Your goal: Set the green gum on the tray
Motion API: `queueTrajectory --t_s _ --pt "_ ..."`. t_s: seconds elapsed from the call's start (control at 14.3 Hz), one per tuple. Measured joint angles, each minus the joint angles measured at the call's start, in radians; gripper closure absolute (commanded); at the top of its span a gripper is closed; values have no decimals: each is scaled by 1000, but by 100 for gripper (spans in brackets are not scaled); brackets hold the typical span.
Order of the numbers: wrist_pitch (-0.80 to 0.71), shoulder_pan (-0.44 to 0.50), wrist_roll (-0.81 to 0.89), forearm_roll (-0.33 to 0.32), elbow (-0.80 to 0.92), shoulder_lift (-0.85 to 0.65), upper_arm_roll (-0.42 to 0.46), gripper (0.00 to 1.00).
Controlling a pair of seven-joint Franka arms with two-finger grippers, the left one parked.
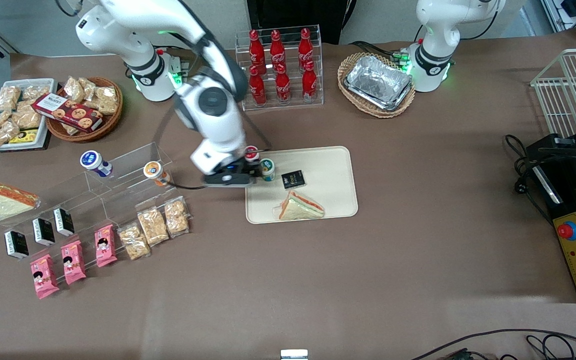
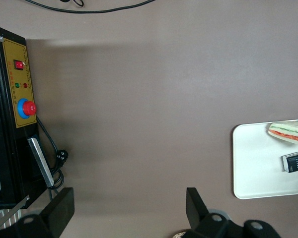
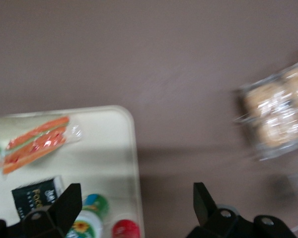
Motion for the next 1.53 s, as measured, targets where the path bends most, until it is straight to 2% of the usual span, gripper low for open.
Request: queueTrajectory --t_s 0.21,0.49,0.91,1.12,1.26,1.4,1.53 --pt "-208 -8 -185 0 112 -101 -158 0" --pt "-439 -10 -435 0 302 -124 -318 0" --pt "-524 -10 -693 1 390 -143 -474 0" --pt "-589 -18 -713 14 391 -184 -493 0" --pt "-637 -71 -738 14 393 -207 -479 0" --pt "-677 -170 -770 15 392 -220 -417 0" --pt "-686 -308 -779 16 392 -225 -302 0"
